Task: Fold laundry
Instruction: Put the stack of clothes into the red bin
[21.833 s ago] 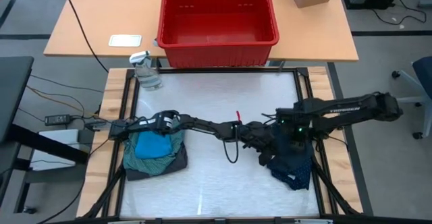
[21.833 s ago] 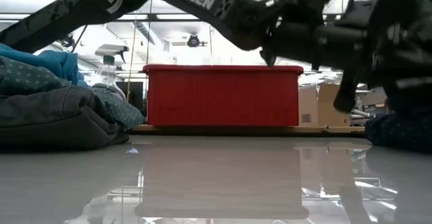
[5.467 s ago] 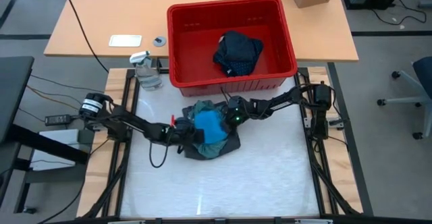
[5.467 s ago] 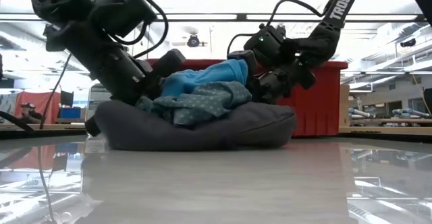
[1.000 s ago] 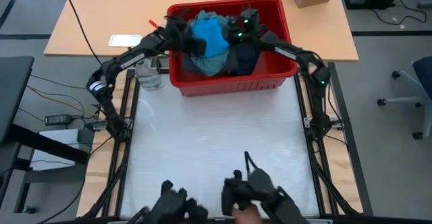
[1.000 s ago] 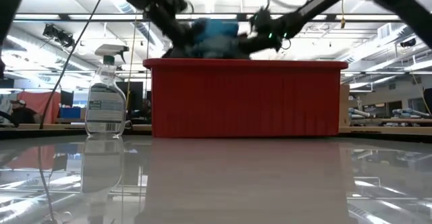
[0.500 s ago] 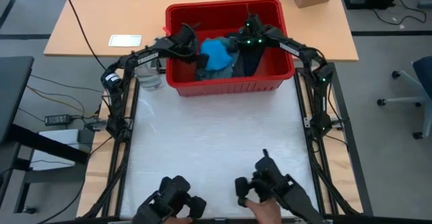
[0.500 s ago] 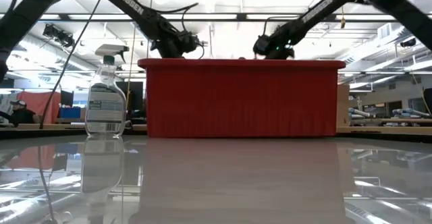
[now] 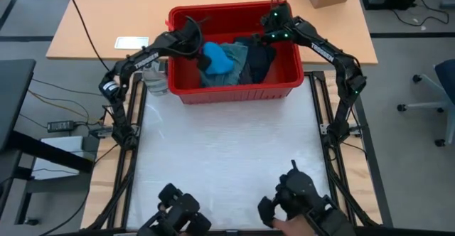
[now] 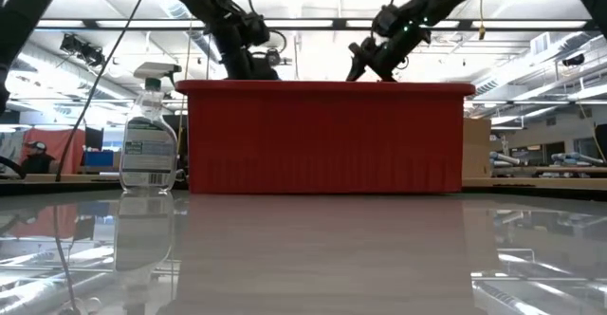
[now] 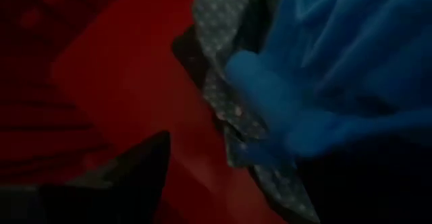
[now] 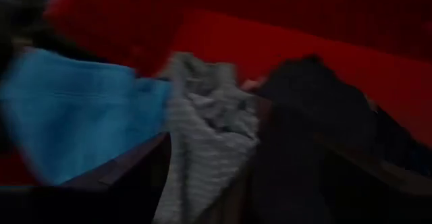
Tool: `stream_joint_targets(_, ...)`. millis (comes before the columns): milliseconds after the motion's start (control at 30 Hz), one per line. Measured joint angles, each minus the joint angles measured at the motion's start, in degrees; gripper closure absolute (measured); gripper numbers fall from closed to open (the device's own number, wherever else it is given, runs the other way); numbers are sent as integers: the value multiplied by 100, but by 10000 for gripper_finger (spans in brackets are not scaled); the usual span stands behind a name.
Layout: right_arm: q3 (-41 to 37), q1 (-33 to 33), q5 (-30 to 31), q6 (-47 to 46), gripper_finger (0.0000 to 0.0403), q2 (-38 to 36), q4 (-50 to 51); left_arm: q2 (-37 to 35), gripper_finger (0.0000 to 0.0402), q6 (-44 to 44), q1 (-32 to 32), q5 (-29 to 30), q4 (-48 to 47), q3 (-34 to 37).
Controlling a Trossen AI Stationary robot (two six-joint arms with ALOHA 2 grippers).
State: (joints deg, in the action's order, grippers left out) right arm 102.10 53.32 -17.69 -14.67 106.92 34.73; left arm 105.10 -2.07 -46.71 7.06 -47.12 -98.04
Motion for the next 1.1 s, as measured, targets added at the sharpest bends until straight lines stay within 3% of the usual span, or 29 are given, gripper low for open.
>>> stream_joint_targets(200, 0, -228, -1238, 329, 57, 160, -522, 31, 88, 192, 247, -92, -18, -131)
stream_joint_targets(400, -13, -907, -1421, 927, 58, 556, -1029, 7, 88, 226, 413, -117, 89, -372)
stream_joint_targets(500, -7, -1191, -937, 1054, 73, 696, -1333, 10, 88, 131, 397, 76, 99, -372)
stream_joint_targets(633, -7, -1413, -330, 1013, 120, 1126, -1597, 16, 88, -49, 405, 637, 119, -369)
stream_joint_targets(767, -4, -1513, 172, 963, 191, 1562, -1400, 17, 88, 53, 416, 670, 175, -369)
stream_joint_targets(967, -2, -1539, 247, 1012, 372, 1734, -1296, 39, 88, 184, 416, 690, -79, -369)
stream_joint_targets(1033, -2, -1539, 247, 979, 381, 1748, -1286, 32, 88, 225, 419, 708, -169, -369)
stream_joint_targets(1100, -2, -1528, 224, 908, 361, 1730, -1253, -35, 88, 428, 419, 708, -306, -374)
